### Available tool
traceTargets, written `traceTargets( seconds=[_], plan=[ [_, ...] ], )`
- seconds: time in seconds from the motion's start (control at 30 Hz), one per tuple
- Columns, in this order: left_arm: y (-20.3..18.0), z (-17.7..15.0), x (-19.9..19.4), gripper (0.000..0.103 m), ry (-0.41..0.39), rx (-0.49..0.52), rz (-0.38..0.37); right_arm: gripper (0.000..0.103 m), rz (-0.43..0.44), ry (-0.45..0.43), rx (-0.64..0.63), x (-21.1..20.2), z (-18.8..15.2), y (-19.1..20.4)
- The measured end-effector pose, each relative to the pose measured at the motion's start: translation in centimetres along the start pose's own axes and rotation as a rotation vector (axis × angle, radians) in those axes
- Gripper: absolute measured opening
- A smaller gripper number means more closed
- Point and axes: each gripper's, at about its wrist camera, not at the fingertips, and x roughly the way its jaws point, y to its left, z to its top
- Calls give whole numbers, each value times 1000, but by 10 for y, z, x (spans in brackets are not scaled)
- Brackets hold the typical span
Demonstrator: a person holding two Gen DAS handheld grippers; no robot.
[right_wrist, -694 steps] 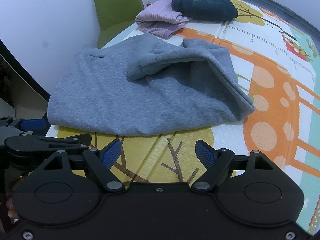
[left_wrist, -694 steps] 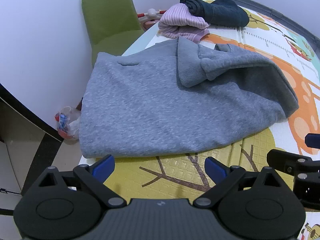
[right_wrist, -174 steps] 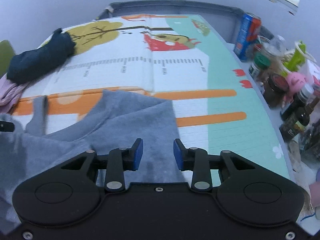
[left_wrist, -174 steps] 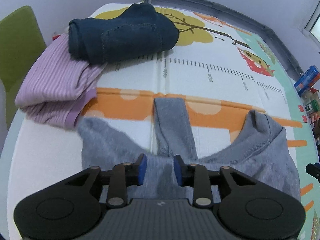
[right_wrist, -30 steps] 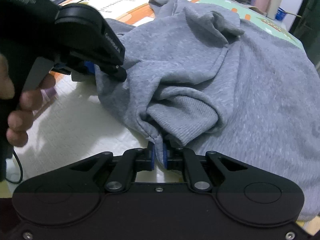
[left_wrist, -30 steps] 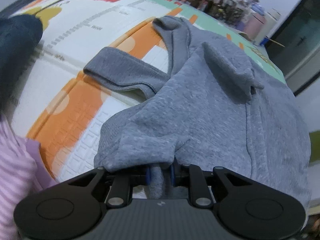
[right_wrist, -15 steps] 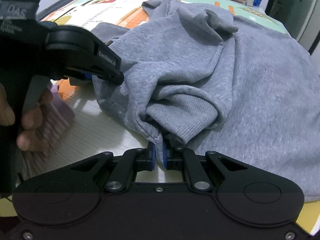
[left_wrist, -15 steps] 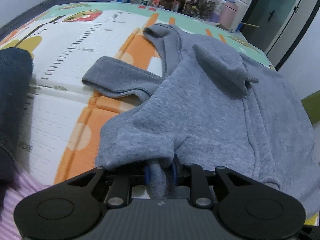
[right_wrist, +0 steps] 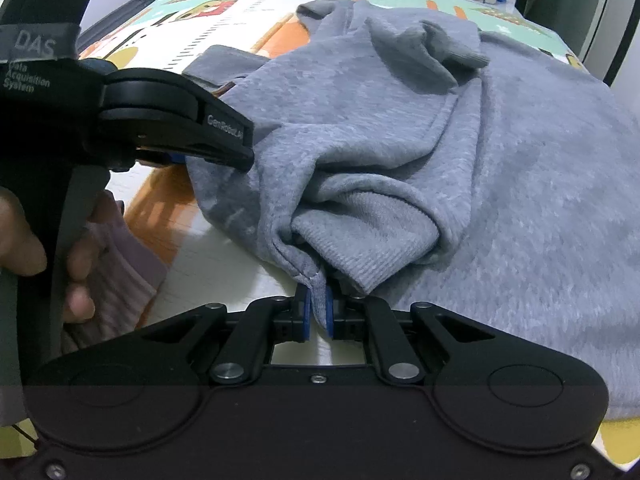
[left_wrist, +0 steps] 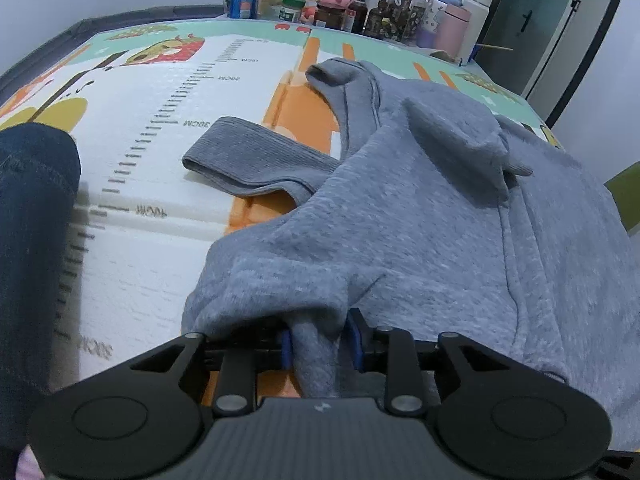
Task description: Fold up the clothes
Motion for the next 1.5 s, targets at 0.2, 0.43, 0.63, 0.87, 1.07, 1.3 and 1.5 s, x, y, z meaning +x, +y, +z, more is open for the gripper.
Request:
traceTargets(
  seconds=[0.2, 0.43, 0.63, 0.87, 1.07, 1.3, 1.5],
  plan=[
    [27, 10, 0, 36, -4, -6, -2, 7, 50, 17, -21, 9, 11, 8],
    [64, 15, -4, 32, 13, 44, -55, 7, 49, 32, -18, 21, 27, 26],
    [97, 23, -7, 28, 42, 123, -123, 7, 8, 20, 62, 23, 28, 39],
    [132, 30, -11, 28, 46, 197, -137, 7, -4, 10, 124, 24, 36, 60],
    [165, 37, -15, 28, 55, 243, -153, 7, 9, 11, 143, 29, 43, 71],
    [196, 50, -14, 29, 81, 258, -159, 7, 34, 18, 148, 30, 52, 72],
    [207, 70, -7, 28, 111, 216, -158, 7, 48, 18, 179, 32, 59, 65]
  ],
)
